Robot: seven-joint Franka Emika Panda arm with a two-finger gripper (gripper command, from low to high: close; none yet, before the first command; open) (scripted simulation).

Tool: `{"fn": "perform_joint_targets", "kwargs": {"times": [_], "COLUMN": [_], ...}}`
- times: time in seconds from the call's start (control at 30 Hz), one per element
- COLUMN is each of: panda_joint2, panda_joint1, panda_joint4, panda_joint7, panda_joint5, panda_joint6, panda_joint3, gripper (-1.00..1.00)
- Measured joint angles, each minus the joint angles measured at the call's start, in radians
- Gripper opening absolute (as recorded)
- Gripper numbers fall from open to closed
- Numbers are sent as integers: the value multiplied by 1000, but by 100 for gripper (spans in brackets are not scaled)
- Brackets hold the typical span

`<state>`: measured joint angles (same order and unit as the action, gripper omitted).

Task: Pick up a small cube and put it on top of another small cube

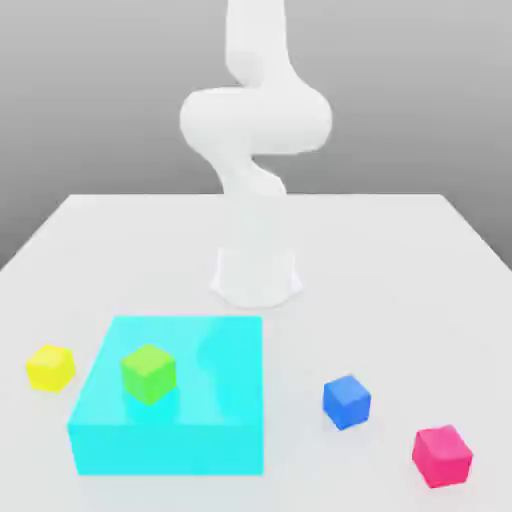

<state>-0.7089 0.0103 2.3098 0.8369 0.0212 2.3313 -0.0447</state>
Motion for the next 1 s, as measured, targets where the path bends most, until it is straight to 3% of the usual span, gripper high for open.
{"fn": "perform_joint_targets", "kwargs": {"times": [0.57, 0.9, 1.0], "panda_joint2": [623, 969, 1076], "panda_joint1": [-1, -100, -142], "panda_joint4": [66, 109, 96], "panda_joint7": [288, 398, 440], "panda_joint5": [194, 226, 270], "panda_joint6": [212, 347, 416], "panda_joint3": [-252, -302, -266], "gripper": [0, 0, 0]}}
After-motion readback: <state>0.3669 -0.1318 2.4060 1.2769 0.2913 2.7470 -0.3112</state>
